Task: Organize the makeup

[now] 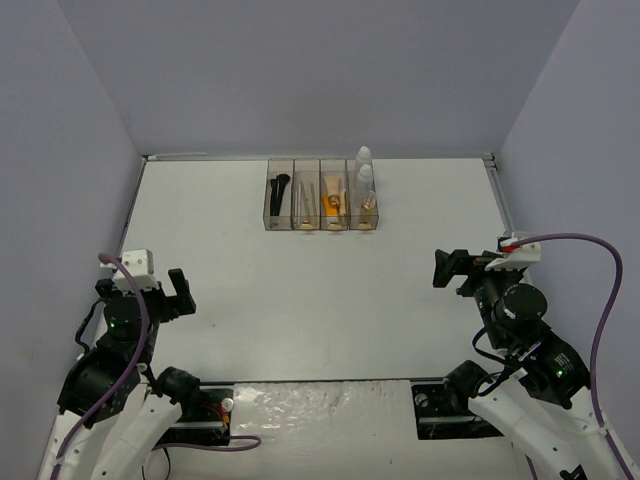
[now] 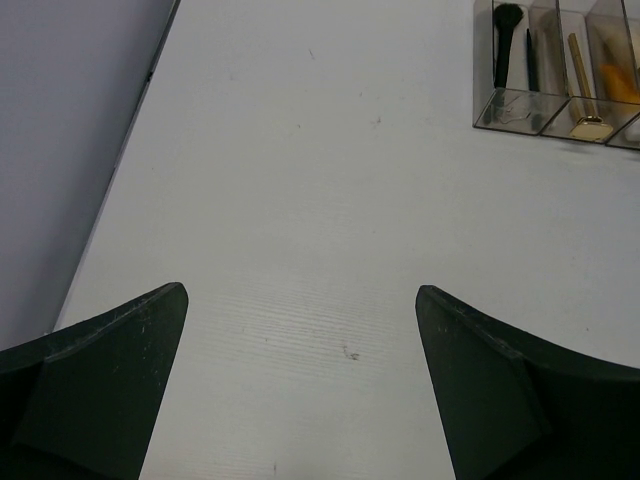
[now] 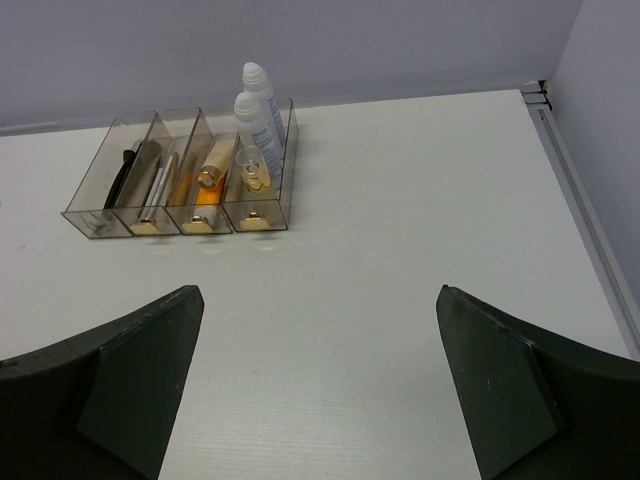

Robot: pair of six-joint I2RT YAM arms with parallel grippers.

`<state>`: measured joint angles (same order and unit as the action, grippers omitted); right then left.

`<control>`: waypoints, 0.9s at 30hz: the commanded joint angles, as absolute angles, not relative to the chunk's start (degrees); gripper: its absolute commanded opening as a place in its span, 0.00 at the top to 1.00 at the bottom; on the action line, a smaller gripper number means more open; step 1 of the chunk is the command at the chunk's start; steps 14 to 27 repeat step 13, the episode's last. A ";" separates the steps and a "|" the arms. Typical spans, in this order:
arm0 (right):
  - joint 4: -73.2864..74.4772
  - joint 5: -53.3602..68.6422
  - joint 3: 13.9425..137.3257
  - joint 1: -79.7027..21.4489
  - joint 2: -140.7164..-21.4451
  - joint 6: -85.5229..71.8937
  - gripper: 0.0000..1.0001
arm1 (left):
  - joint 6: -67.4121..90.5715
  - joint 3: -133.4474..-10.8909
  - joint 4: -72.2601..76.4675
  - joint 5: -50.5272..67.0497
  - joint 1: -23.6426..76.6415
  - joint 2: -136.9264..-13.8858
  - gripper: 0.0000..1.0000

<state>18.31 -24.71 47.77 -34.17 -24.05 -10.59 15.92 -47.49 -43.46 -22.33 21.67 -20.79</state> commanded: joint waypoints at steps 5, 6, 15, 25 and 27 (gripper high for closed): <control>15.21 -26.37 47.66 -34.28 -26.04 -9.58 0.00 | 15.94 -48.05 -39.47 -20.54 19.53 -23.63 0.03; 15.21 -26.37 47.71 -34.28 -26.09 -9.58 0.00 | 15.84 -48.00 -39.32 -19.86 19.23 -23.78 0.03; 15.15 -26.47 47.64 -34.24 -25.19 -9.67 0.00 | 15.68 -47.85 -39.06 -18.98 18.30 -23.99 0.03; 15.15 -26.47 47.64 -34.24 -25.19 -9.67 0.00 | 15.68 -47.85 -39.06 -18.98 18.30 -23.99 0.03; 15.15 -26.47 47.64 -34.24 -25.19 -9.67 0.00 | 15.68 -47.85 -39.06 -18.98 18.30 -23.99 0.03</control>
